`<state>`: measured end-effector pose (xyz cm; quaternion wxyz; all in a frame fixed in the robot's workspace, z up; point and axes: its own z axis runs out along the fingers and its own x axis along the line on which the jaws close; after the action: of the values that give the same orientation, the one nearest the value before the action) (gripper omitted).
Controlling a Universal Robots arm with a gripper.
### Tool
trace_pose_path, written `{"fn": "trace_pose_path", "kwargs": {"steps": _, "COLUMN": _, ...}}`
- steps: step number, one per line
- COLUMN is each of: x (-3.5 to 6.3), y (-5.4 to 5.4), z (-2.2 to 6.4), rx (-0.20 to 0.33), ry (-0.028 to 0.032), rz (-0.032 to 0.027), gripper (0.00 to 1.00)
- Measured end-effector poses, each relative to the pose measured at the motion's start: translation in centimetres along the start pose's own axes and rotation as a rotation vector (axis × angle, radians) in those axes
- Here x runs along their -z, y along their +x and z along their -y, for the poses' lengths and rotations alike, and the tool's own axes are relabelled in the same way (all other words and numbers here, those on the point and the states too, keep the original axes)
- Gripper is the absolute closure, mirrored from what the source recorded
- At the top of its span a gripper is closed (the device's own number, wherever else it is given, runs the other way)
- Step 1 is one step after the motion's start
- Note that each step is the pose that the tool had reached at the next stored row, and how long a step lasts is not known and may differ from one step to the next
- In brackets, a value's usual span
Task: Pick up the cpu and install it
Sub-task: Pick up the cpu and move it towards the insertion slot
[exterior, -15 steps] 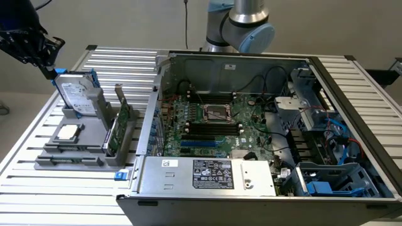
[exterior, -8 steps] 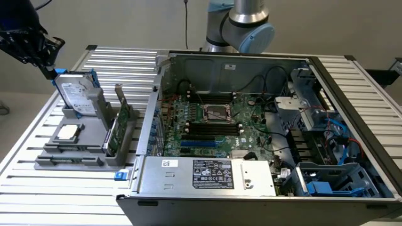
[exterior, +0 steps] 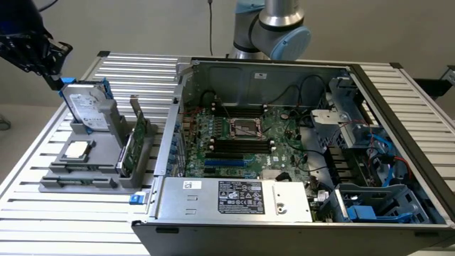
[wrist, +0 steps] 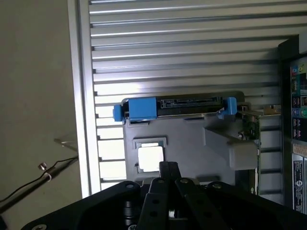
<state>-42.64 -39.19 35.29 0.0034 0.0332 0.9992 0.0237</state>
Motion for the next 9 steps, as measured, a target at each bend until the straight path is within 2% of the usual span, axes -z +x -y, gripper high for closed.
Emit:
{"fn": "trace_pose_path", "kwargs": {"steps": 3, "x": -0.01, "y": 0.17, "z": 0.09, "rx": 0.016, "ry": -0.0002, "rz": -0.0009, "gripper": 0.88}}
{"fn": "trace_pose_path", "kwargs": {"steps": 4, "x": -0.04, "y": 0.21, "z": 0.11, "rx": 0.021, "ry": -0.0002, "rz": -0.0018, "gripper": 0.83}}
{"fn": "trace_pose_path", "kwargs": {"steps": 7, "x": -0.16, "y": 0.26, "z": 0.18, "rx": 0.035, "ry": 0.0004, "rz": -0.0114, "gripper": 0.64}}
{"fn": "trace_pose_path", "kwargs": {"steps": 8, "x": -0.21, "y": 0.26, "z": 0.20, "rx": 0.040, "ry": 0.0005, "rz": -0.0151, "gripper": 0.64}}
{"fn": "trace_pose_path", "kwargs": {"steps": 9, "x": -0.26, "y": 0.27, "z": 0.23, "rx": 0.044, "ry": 0.0008, "rz": -0.0190, "gripper": 0.58}}
